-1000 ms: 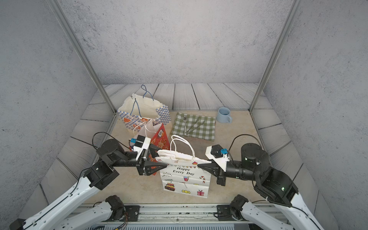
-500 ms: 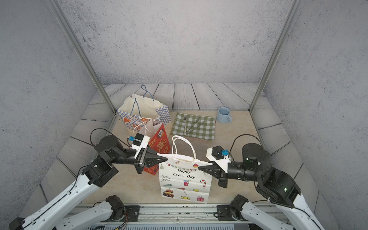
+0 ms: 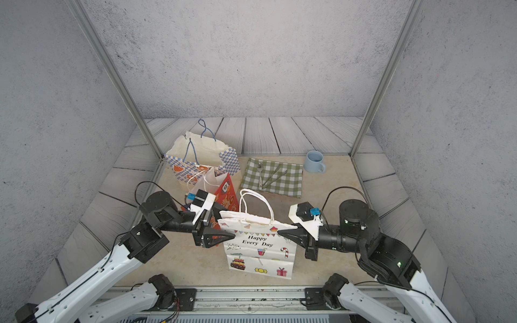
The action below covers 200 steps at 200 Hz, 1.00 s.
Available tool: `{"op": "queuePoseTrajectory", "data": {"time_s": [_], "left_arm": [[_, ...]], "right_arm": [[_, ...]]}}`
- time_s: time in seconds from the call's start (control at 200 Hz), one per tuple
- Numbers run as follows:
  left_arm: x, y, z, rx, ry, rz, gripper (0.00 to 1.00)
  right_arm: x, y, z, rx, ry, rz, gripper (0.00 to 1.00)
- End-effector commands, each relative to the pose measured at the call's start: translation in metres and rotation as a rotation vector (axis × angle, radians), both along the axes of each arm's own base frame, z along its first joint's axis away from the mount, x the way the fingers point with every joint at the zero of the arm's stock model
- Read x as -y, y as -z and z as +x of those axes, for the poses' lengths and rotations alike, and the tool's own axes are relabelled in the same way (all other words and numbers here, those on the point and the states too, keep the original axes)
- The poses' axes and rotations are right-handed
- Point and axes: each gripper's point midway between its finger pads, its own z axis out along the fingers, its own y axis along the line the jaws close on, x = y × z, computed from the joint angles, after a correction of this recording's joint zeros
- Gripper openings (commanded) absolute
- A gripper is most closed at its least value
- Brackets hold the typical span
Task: Put away the paper bag
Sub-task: Press the paper bag at the center of the board.
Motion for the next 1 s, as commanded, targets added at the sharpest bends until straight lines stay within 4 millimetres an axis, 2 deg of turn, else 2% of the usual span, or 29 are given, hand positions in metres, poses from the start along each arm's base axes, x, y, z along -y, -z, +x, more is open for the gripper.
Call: {"op": "queuePoseTrajectory", "data": {"time_s": [0.0, 0.24, 0.29, 0.32, 0.375, 0.435, 0.505, 0.59, 0.686, 0.751, 0.876, 0.996], "left_arm": [[0.001, -0.001, 0.0, 0.004, 0.007, -0.015, 0.5], [-0.001, -0.006, -0.001, 0.05, -0.002, -0.027, 0.01], [-0.003, -0.009, 0.0, 0.064, -0.01, -0.031, 0.0], [-0.003, -0.011, -0.001, 0.069, -0.014, -0.034, 0.0], [-0.004, -0.015, -0.002, 0.082, -0.016, -0.041, 0.0], [-0.005, -0.02, -0.002, 0.089, -0.017, -0.049, 0.0], [-0.005, -0.024, -0.003, 0.092, -0.013, -0.057, 0.0], [-0.005, -0.031, -0.005, 0.094, -0.003, -0.071, 0.0], [-0.006, -0.037, -0.007, 0.089, 0.009, -0.085, 0.0], [-0.006, -0.041, -0.009, 0.082, 0.021, -0.09, 0.0], [-0.007, -0.049, -0.01, 0.079, 0.022, -0.097, 0.0], [-0.008, -0.051, -0.01, 0.079, 0.013, -0.106, 0.0]], "right_arm": [[-0.003, -0.02, 0.004, 0.039, 0.008, 0.054, 0.0], [-0.004, -0.012, 0.007, 0.023, 0.021, 0.026, 0.0], [-0.003, -0.008, 0.009, 0.018, 0.027, 0.019, 0.0], [-0.003, -0.006, 0.009, 0.013, 0.032, 0.016, 0.08], [0.0, -0.001, 0.015, 0.002, 0.076, 0.015, 0.35], [0.005, 0.007, 0.024, -0.006, 0.149, 0.021, 0.54], [0.011, 0.014, 0.025, 0.012, 0.186, 0.053, 0.64], [0.014, 0.022, 0.022, 0.004, 0.194, 0.097, 0.7], [0.012, 0.03, 0.018, -0.014, 0.171, 0.116, 0.71], [0.007, 0.031, 0.013, -0.023, 0.131, 0.123, 0.67], [-0.002, 0.026, 0.001, -0.062, 0.038, 0.152, 0.52], [-0.002, 0.023, -0.002, -0.054, 0.02, 0.156, 0.35]]}}
